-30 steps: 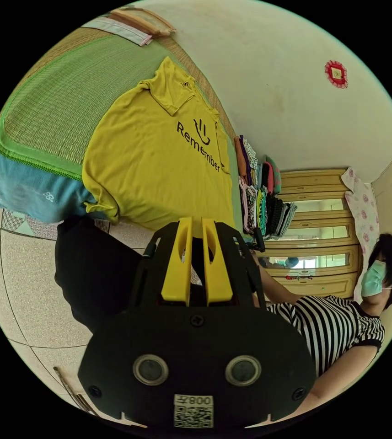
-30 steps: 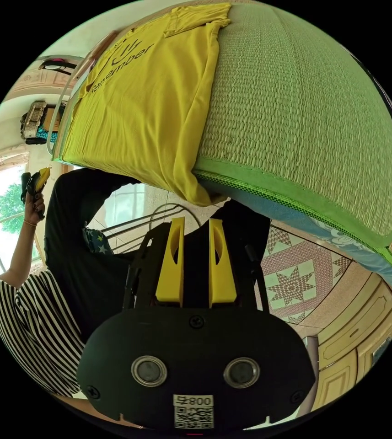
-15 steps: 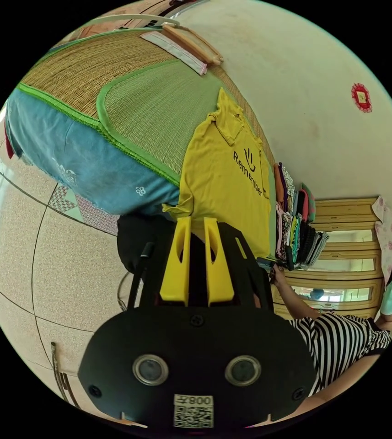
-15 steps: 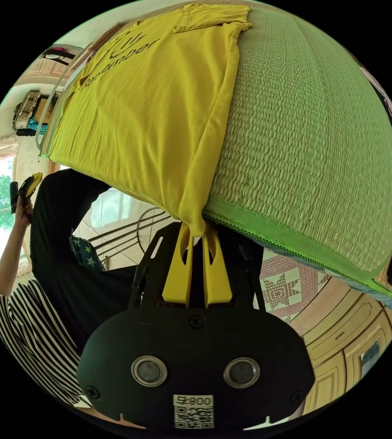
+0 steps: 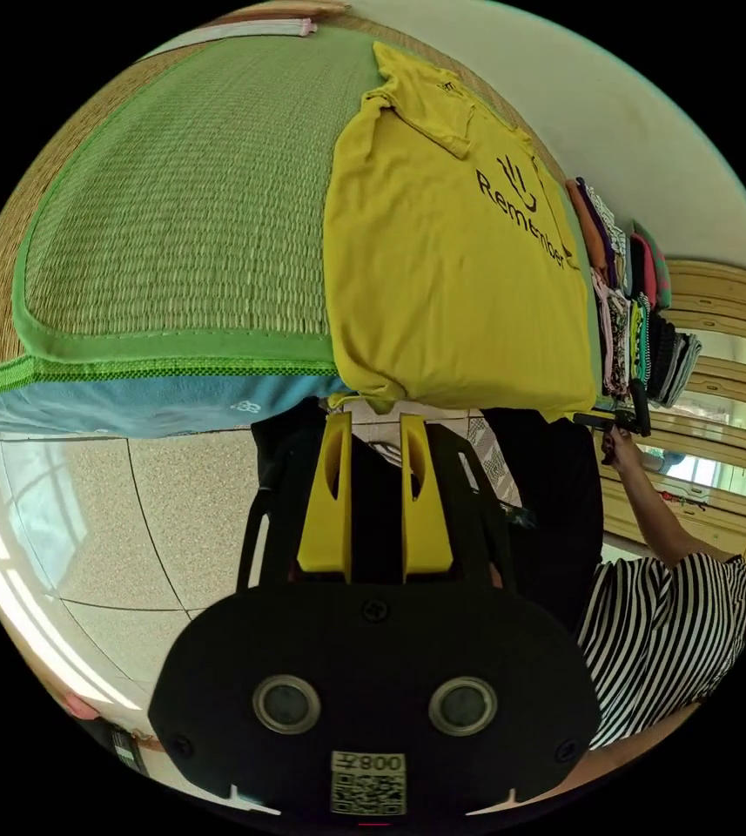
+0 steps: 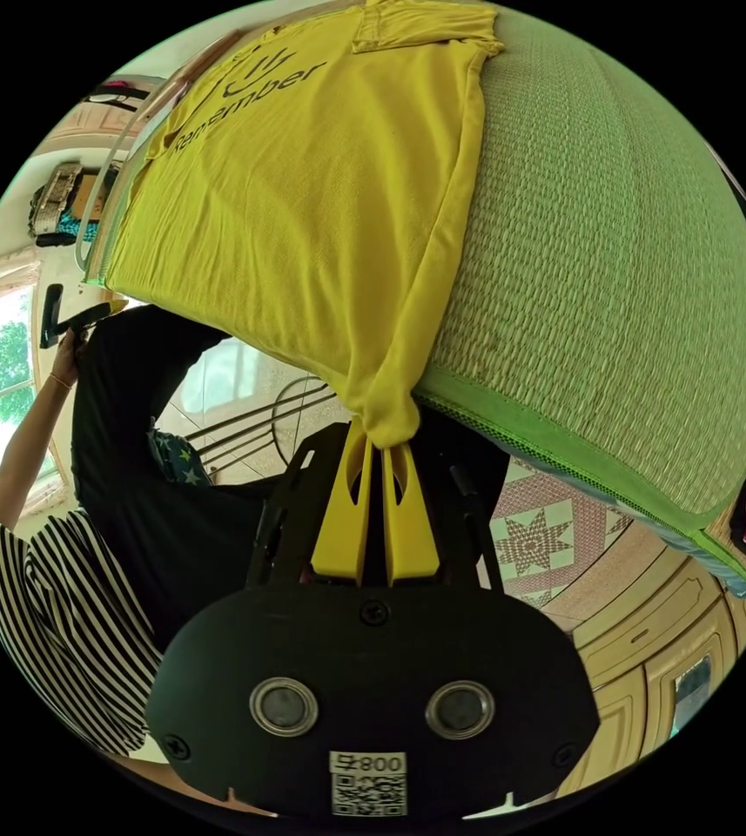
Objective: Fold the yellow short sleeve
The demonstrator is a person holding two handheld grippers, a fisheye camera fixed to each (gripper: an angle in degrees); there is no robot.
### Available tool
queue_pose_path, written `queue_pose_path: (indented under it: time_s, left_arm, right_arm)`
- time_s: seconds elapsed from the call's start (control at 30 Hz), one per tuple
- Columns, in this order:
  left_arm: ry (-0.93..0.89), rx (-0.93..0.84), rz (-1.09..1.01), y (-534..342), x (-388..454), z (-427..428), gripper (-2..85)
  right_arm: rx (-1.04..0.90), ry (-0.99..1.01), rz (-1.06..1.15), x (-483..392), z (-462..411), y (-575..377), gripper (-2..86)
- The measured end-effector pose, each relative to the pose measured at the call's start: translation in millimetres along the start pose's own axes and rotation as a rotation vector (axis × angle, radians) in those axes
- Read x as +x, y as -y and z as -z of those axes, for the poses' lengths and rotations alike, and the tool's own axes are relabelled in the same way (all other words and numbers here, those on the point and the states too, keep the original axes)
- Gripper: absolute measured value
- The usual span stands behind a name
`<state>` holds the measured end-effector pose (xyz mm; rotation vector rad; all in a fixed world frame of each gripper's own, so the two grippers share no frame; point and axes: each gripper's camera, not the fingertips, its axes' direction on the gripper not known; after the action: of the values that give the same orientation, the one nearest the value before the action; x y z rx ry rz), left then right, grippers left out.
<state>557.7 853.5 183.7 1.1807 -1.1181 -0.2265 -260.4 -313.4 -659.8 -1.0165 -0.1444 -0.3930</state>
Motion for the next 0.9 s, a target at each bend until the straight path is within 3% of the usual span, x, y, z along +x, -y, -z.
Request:
queue_pose_path:
  time_s: [0.17,0.53,0.9]
  left_arm:
    - [0.102,-0.089,-0.051,26.0,6.0,-11.0,7.6]
    - [0.0,-0.063,-0.078,19.1,-18.2,3.4,1.4]
    - [-0.091,0.055,-0.113,-55.3,-41.5,61.9,0.4]
  right_arm:
    - [-0.031,-0.015,0.007,-6.5,-0.8,8.2,0.2]
    - [-0.033,0.015,-0.028,9.5,5.7,7.9,0.1]
    - [-0.023,0.037,-0.015,43.6,15.8,-23.9,0.9]
